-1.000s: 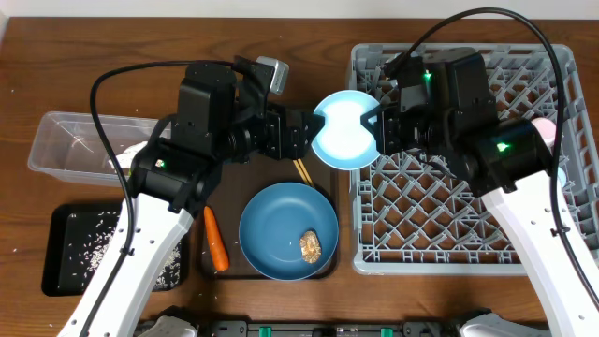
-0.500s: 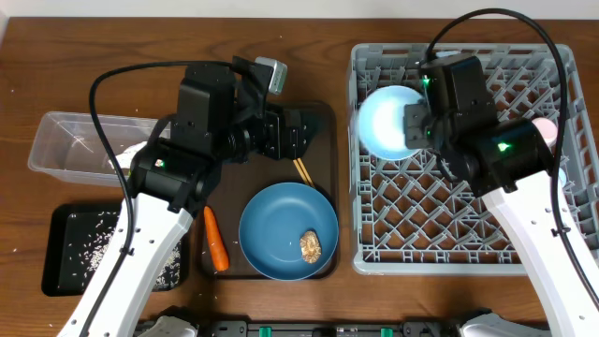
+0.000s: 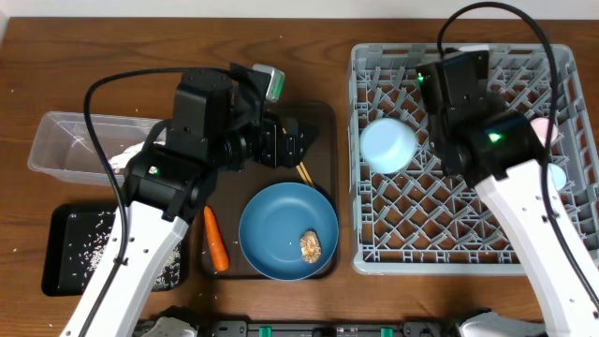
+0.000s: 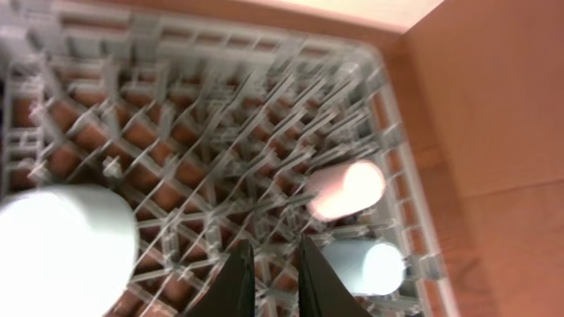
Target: Sort waste into correct bins and load items into the dishwasher rack
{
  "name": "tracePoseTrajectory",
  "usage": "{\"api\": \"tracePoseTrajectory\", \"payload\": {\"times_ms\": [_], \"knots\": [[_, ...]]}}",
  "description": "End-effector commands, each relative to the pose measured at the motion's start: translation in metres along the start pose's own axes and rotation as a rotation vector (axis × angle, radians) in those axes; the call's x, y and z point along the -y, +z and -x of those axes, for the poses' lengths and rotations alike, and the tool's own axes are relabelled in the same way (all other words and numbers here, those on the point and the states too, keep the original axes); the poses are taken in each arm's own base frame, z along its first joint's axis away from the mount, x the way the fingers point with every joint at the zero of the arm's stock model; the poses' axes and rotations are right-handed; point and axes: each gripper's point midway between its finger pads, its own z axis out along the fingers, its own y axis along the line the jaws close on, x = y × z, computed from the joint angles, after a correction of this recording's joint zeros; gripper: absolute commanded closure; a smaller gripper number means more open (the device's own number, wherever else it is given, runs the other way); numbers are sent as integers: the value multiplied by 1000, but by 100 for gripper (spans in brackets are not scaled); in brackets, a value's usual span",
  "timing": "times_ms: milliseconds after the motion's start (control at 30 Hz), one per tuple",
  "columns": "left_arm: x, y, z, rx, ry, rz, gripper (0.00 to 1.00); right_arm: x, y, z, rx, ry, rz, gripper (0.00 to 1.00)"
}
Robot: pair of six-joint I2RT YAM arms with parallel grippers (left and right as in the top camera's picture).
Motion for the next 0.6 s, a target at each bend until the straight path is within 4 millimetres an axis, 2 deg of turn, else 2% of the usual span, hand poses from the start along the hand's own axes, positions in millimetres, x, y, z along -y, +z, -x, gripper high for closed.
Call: {"api": "tracePoseTrajectory", "payload": {"times_ms": [0, 100, 167, 233, 367, 433, 567], "knots": [[-3, -2, 0, -1, 26, 13, 14, -23, 13, -12, -106, 124, 163, 84], [-8, 5, -5, -26, 27, 19, 14, -41, 17, -18, -174, 169, 299, 79], [-9, 9, -9, -44, 20, 20, 14, -38, 21, -24, -217, 227, 305, 73], [-8, 12, -12, -59, 22, 15, 14, -43, 22, -32, -277, 258, 367, 72], [2, 17, -17, -79, 88, -8, 14, -68, 22, -49, -380, 232, 508, 71], [3, 18, -20, -87, 114, 0, 14, -74, 26, -56, -410, 215, 514, 69], [-28, 13, -27, -111, 88, 168, 14, -88, 25, -60, -432, 185, 578, 67]]}}
